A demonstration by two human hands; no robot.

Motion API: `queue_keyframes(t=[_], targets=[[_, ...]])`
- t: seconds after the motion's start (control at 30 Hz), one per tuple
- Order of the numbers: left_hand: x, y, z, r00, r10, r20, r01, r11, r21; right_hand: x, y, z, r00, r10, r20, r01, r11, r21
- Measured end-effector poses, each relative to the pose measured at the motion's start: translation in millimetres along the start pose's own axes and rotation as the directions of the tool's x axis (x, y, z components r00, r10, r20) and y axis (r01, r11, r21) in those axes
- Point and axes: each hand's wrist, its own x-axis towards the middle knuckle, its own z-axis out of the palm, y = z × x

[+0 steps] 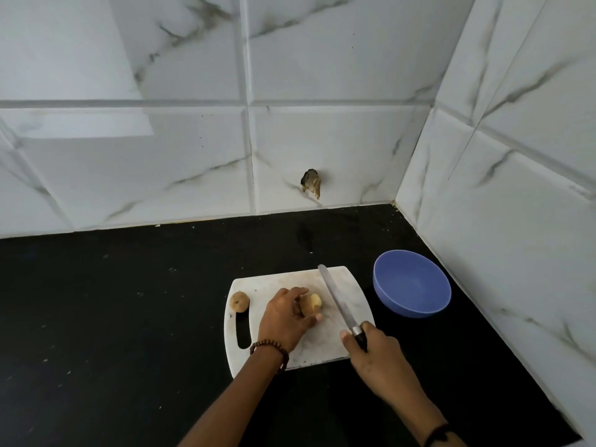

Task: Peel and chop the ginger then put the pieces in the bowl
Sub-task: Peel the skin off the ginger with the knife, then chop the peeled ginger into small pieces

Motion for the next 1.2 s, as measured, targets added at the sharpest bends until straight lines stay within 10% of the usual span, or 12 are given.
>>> queue_keyframes(t=[0.57,1.2], targets=[[9.3,-2.2,-28.2,0.982,-0.081,0.170,0.111,0.978,-0.176,69.0,-30.4,27.6,0.983,-0.119,-0.138,0.131,0.988,0.078],[15.7,3.2,-22.3,0.968,0.053,0.247,-0.112,0.966,0.234,95.2,-36.0,34.4,0.990,-0.035,-0.134,0.023,0.996,-0.092]])
